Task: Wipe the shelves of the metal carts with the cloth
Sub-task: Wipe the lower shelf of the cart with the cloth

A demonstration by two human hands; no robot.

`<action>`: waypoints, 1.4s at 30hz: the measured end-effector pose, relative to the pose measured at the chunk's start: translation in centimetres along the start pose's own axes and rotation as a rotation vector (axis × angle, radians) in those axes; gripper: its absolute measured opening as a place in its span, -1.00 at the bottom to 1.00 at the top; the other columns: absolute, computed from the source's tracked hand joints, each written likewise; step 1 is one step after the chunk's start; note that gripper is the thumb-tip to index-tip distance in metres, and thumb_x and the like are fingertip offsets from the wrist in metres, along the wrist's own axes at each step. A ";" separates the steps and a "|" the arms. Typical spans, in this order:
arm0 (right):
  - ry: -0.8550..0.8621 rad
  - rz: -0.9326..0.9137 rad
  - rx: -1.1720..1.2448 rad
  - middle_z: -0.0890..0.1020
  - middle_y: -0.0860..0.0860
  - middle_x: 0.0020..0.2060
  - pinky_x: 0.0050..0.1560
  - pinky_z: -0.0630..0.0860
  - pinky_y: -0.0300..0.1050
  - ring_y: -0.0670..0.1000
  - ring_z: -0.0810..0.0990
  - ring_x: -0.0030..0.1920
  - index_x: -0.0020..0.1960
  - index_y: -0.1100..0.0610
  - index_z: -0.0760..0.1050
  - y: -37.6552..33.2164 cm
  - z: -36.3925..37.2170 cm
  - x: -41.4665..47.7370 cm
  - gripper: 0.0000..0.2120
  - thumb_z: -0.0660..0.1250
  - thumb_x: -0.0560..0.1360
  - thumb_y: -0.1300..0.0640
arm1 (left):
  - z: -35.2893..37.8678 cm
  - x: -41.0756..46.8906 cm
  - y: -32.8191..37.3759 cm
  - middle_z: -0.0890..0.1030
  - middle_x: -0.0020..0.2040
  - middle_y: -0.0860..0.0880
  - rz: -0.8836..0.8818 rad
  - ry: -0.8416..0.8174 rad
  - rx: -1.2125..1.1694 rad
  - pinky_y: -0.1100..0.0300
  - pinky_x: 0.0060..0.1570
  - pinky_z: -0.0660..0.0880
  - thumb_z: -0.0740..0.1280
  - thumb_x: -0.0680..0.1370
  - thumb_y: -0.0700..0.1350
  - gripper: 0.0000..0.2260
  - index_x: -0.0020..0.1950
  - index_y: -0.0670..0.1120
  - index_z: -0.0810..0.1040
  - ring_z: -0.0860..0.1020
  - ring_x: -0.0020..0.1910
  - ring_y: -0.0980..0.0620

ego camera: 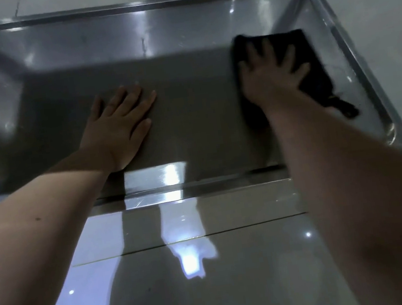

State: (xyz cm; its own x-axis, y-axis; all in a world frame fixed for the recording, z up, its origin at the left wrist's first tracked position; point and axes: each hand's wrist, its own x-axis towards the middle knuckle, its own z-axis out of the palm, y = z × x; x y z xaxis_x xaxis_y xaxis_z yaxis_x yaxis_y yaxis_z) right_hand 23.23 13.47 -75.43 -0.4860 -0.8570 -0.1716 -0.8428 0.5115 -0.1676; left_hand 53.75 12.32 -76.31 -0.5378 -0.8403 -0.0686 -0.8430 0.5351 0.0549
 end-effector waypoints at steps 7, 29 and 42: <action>-0.016 -0.530 -0.065 -0.01 -0.22 0.57 0.45 -0.17 0.31 0.14 -0.13 0.57 0.53 -0.33 -0.05 -5.3 3.0 -5.3 -0.51 -0.12 0.62 -0.27 | 0.0 -0.1 -0.4 -0.07 0.61 0.10 -0.004 -0.023 0.004 -0.11 0.51 -0.14 -0.17 0.66 0.15 -0.54 0.58 0.21 -0.10 -0.09 0.58 0.02; -0.029 -0.224 -0.028 -0.21 -0.12 0.58 0.35 -0.38 0.43 0.25 -0.34 0.53 0.55 -0.25 -0.23 -9.4 5.8 -16.7 -0.48 -0.19 0.63 -0.23 | 0.5 -1.6 -1.0 -0.02 0.61 0.08 -0.010 0.017 -0.005 -0.17 0.50 -0.11 -0.06 0.67 0.11 -0.52 0.60 0.17 -0.06 -0.03 0.58 -0.03; -0.034 0.317 -0.020 -0.15 -0.21 0.57 0.43 -0.19 0.42 0.20 -0.22 0.56 0.54 -0.32 -0.15 6.3 1.0 -11.3 -0.49 -0.12 0.62 -0.25 | 0.6 -3.5 -1.1 -0.02 0.61 0.09 -0.042 0.016 -0.039 -0.16 0.50 -0.17 -0.10 0.65 0.14 -0.51 0.59 0.19 -0.06 -0.06 0.58 -0.01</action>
State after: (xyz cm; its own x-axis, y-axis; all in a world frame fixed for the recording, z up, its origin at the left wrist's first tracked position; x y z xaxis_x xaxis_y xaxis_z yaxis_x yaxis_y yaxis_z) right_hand 23.63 26.42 -75.48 -0.7172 -0.6524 -0.2449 -0.6553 0.7510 -0.0813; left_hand 56.53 14.74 -76.73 -0.5012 -0.8635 -0.0556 -0.8638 0.4955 0.0907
